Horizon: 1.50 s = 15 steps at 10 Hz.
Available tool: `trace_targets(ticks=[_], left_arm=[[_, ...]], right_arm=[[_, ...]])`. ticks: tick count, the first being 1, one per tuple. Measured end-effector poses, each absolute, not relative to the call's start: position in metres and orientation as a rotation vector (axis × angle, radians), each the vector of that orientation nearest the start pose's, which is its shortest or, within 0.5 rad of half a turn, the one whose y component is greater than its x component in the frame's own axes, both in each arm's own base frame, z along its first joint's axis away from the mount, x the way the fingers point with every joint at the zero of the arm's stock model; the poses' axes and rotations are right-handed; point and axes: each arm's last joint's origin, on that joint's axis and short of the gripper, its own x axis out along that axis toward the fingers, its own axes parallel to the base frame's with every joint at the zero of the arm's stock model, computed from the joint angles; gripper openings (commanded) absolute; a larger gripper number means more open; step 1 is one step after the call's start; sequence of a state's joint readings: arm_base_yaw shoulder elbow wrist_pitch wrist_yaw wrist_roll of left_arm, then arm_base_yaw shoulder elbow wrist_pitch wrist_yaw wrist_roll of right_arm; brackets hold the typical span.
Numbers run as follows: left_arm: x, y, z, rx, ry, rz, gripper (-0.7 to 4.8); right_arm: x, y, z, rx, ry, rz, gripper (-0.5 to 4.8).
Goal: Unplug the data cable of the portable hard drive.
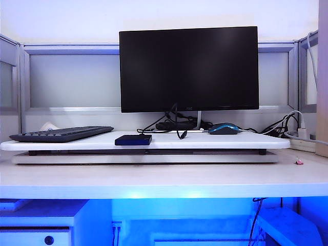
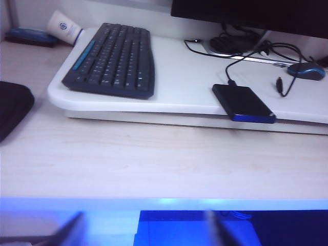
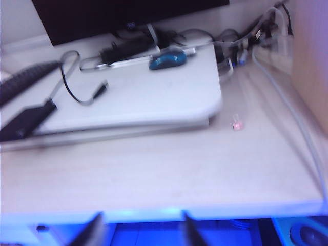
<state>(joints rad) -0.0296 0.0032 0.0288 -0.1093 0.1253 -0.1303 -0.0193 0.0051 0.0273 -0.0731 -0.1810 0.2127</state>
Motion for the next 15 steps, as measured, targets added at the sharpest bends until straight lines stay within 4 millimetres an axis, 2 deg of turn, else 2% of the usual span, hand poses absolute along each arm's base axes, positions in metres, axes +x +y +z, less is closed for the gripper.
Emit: trace_targets(ticks=[2,3,4,8,10,11,13,14,15], left_arm=[[0.093,-0.007,0.175,-0.133,0.055,-0.157,3.65],[0.092,-0.007,0.179,-0.153,0.048,-0.158,3.77],[0.089,-0.007,0.193,-0.184,0.005,-0.184,3.77],[0.086,-0.008,0.219,-0.216,-0.036,-0.208,3.77],[0.090,-0.008,0.237,-0.226,-0.012,-0.227,3.85],[0.093,-0.009,0.248,-0.228,0.000,-0.236,4.09],[0.102,-0.009,0.265,-0.231,0.005,-0.251,4.09],[0.111,-0.010,0.275,-0.234,0.005,-0.260,4.26],[0.121,-0.011,0.284,-0.284,-0.009,-0.299,4.31]], right_arm=[[0.093,0.003,0.181,0.212,0.017,0.164,2.87],[0.092,0.004,0.185,0.211,0.004,0.165,3.39],[0.089,0.004,0.196,0.234,-0.023,0.169,3.39],[0.084,0.004,0.213,0.232,-0.074,0.175,3.38],[0.080,0.004,0.224,0.229,-0.108,0.178,3.38],[0.079,0.004,0.230,0.227,-0.121,0.177,3.39],[0.079,0.004,0.242,0.227,-0.121,0.177,3.46],[0.081,0.004,0.249,0.228,-0.114,0.176,4.20],[0.087,0.004,0.266,0.230,-0.097,0.176,4.29]])
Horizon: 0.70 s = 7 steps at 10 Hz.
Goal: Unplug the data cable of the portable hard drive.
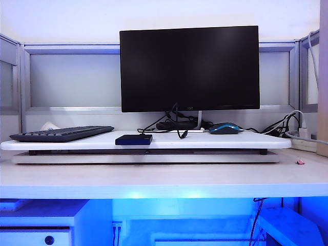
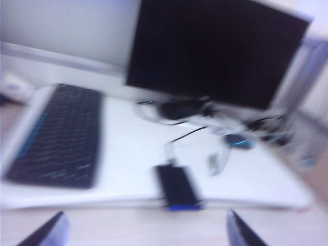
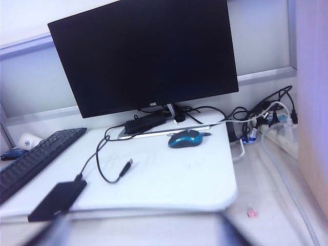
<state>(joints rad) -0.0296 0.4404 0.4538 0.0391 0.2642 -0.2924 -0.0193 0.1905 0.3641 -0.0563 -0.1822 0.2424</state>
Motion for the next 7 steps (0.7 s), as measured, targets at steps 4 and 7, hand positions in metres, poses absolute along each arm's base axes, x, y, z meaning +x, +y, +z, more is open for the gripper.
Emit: trace_targets(ticks=[4,7], left_arm=[[0.205,-0.020,0.251,-0.906,0.272,-0.493,4.36],[0.247,-0.024,0.207,-1.136,0.443,-0.505,4.36]], right_arm=[[0.159,0.006,0.330,0.235,-0.008,0.276,4.64],[0.167,0.005,0.331,0.234,-0.018,0.272,4.79]])
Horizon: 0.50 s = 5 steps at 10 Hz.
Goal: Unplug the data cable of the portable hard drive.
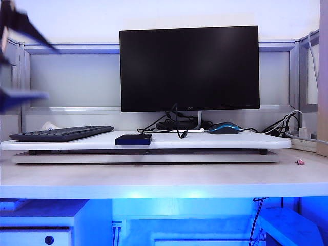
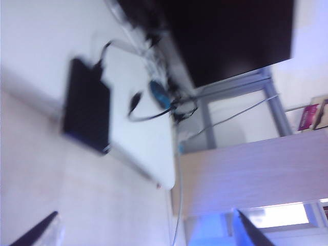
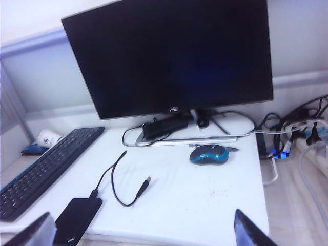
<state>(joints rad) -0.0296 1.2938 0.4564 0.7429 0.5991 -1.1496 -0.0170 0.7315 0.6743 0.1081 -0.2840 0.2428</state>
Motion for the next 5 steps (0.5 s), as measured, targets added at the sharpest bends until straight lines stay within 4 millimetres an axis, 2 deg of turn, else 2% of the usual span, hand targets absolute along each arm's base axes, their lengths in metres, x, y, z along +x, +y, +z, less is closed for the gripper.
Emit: trace_targets(ticks=[1,2,3,5], left_arm=[[0.253,-0.024,0.195,-1.159,0.487,-0.491,4.36],[0.268,-0.025,0.160,-1.244,0.590,-0.442,4.36],[0.279,-0.031,0.136,-1.331,0.623,-0.465,4.36],[0.295,-0.046,0.131,-1.380,0.621,-0.533,4.35]], right_arm=[[0.170,0.005,0.329,0.235,-0.012,0.270,4.79],[0.183,0.005,0.321,0.244,0.042,0.265,4.79],[0.195,0.006,0.315,0.260,0.057,0.273,4.79],[0.200,0.013,0.314,0.262,0.052,0.308,4.79]])
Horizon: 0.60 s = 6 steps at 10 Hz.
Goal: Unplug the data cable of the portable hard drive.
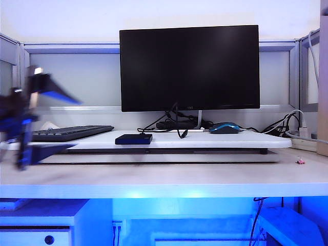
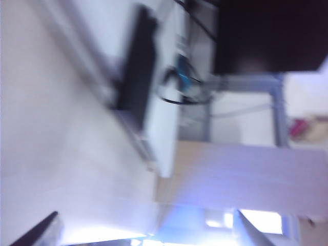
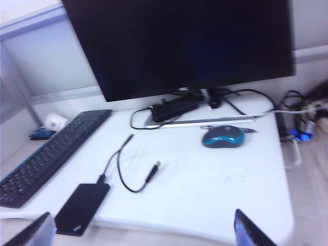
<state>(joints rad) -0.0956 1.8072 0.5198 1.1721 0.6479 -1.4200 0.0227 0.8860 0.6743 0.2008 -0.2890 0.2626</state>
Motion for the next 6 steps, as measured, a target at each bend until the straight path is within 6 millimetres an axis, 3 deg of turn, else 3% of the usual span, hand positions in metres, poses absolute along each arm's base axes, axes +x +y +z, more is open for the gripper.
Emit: trace_targets(ticks=[2,3,4,6], left_arm=[[0.308,-0.057,0.136,-1.374,0.613,-0.586,4.35],[0.323,-0.065,0.143,-1.363,0.607,-0.607,4.35],[0.348,-0.069,0.132,-1.362,0.660,-0.544,4.34],[0.355,-0.072,0.119,-1.369,0.693,-0.516,4.34]], right_arm=[[0.204,0.013,0.313,0.262,0.048,0.308,4.79],[0.205,0.013,0.312,0.265,0.054,0.306,4.79],[0.206,0.014,0.312,0.266,0.053,0.311,4.79],[0.224,0.015,0.308,0.268,0.071,0.306,4.79]])
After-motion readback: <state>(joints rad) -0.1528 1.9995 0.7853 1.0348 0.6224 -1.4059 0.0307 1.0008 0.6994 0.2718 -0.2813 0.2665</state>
